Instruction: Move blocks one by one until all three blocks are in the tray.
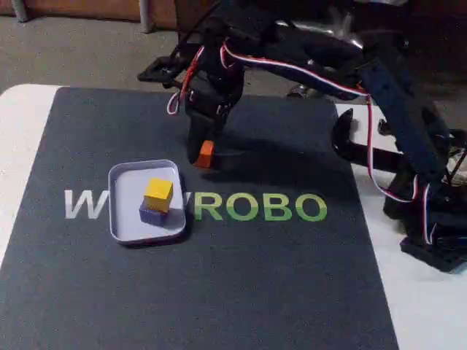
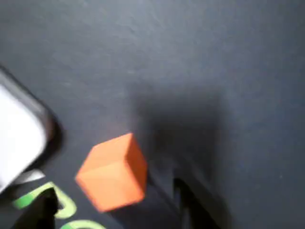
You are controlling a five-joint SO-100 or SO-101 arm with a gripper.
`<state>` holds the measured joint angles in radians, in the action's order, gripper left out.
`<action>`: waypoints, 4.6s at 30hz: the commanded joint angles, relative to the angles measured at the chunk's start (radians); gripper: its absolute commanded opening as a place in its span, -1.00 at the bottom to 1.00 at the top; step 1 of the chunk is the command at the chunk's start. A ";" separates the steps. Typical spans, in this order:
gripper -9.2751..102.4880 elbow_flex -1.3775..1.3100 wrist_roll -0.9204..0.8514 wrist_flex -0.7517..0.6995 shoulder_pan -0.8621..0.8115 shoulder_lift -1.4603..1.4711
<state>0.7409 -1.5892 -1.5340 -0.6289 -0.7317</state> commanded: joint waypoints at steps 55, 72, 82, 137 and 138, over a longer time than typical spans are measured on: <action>-0.98 -0.788 0.074 -0.172 0.222 0.258; -0.68 -0.939 0.052 -0.172 0.230 0.413; -0.29 -0.939 0.043 -0.172 0.227 0.416; -0.98 0.925 -0.301 -0.051 0.150 -1.431; -0.98 1.008 -0.325 -0.029 0.147 -1.496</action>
<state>1.4972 -1.8546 -1.6153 -0.4725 -2.0003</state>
